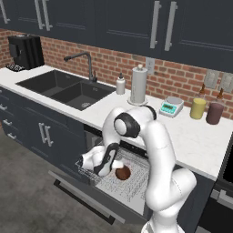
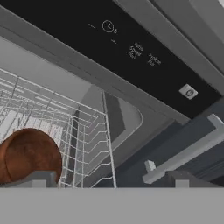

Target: Pick up the cup and bowl from the counter, place them in the dishwasher, and close the dishwasher door.

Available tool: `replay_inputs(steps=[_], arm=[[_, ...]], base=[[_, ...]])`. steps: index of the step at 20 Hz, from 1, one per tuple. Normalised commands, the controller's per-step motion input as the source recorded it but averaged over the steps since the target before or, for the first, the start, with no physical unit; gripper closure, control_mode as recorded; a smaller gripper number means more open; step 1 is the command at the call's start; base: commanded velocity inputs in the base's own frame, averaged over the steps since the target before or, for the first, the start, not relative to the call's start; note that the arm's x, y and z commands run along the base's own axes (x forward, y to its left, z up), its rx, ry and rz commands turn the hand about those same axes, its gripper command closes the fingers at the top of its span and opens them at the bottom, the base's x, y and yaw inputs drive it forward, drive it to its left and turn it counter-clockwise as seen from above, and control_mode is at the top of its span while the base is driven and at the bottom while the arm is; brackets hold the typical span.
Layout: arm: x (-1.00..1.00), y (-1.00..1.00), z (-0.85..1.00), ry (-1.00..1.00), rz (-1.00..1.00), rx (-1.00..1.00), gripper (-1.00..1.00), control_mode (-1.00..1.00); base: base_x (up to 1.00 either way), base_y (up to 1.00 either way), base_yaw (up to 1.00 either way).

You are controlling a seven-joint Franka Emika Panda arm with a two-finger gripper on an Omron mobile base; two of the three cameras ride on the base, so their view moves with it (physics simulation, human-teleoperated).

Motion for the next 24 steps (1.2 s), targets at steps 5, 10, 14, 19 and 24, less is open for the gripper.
replay_inputs(steps=[5, 10, 14, 19, 24], arm=[[-0.88, 0.0, 0.66, -0.28, 0.0, 0.14, -1.0, -1.0], [-0.81, 0.0, 0.47, -0.26, 0.0, 0.3, -1.0, -1.0], [-0.86, 0.0, 0.28, -0.23, 0.0, 0.35, -1.0, -1.0], [-0.78, 0.08, 0.33, -0.2, -0.03, 0.37, -1.0, -1.0], [-0.57, 0.09, 0.73, -0.12, -0.01, 0.37, -1.0, -1.0]], base=[[0.0, 0.0, 0.0], [0.0, 0.0, 0.0], [0.0, 0.0, 0.0], [0.0, 0.0, 0.0], [0.0, 0.0, 0.0]])
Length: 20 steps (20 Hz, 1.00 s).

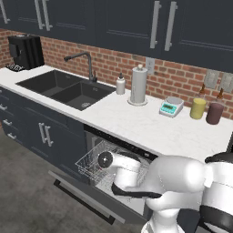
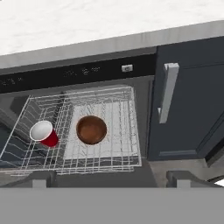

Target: Pick up the cup and bowl from the counter, place them in the dishwasher, and close the dishwasher door.

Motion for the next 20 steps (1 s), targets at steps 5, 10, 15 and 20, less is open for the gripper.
replay_inputs(steps=[5, 10, 15, 20], arm=[[-0.48, 0.01, 0.93, -0.06, -0.01, 0.4, -1.0, -1.0], [-0.55, 0.0, 0.37, 0.0, 0.0, 0.36, -1.0, -1.0], [-0.25, 0.0, -0.17, 0.0, 0.01, 0.15, -1.0, -1.0], [0.03, 0.12, -0.24, 0.0, 0.04, 0.01, -1.0, -1.0]], base=[[0.0, 0.0, 0.0], [0.0, 0.0, 0.0], [0.0, 0.0, 0.0], [0.0, 0.0, 0.0]])
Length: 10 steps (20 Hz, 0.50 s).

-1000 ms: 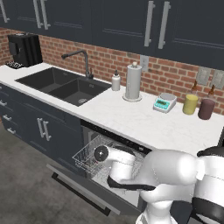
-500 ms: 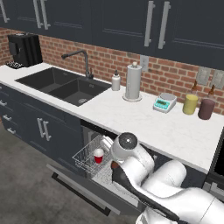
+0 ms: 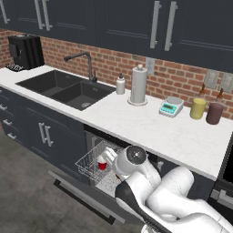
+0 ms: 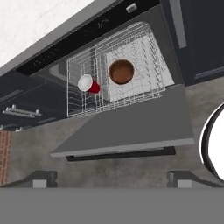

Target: Pick up the cup and bowl from the counter, place them in the dishwasher, and close the dishwasher door.

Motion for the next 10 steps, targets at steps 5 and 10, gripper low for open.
replay_inputs(steps=[5, 10], arm=[[0.19, 0.01, 0.0, 0.0, 0.01, 0.0, -1.0, -1.0], [0.35, 0.01, -0.04, 0.02, 0.01, -0.02, -1.0, -1.0]], base=[[0.0, 0.0, 0.0], [0.0, 0.0, 0.0]])
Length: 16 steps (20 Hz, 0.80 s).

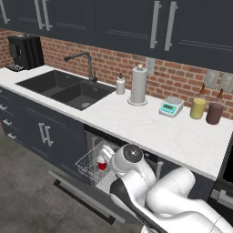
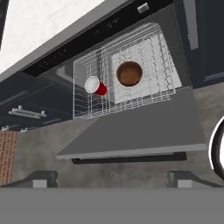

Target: Pick up the cup and bowl from the counter, place them in the dishwasher, and close the dishwasher door.

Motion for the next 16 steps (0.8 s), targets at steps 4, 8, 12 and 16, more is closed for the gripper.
replay_inputs(steps=[4, 8, 12, 16], arm=[[0.46, 0.1, -0.18, 0.07, 0.03, -0.08, -1.0, -1.0], [0.47, 0.22, -0.32, 0.05, 0.06, -0.09, -1.0, -1.0], [0.49, 0.31, -0.45, 0.08, 0.08, -0.12, -1.0, -1.0], [0.49, 0.39, -0.54, 0.08, 0.04, -0.16, -1.0, -1.0]], base=[[0.0, 0.0, 0.0], [0.0, 0.0, 0.0], [0.0, 0.0, 0.0], [0.0, 0.0, 0.0]])
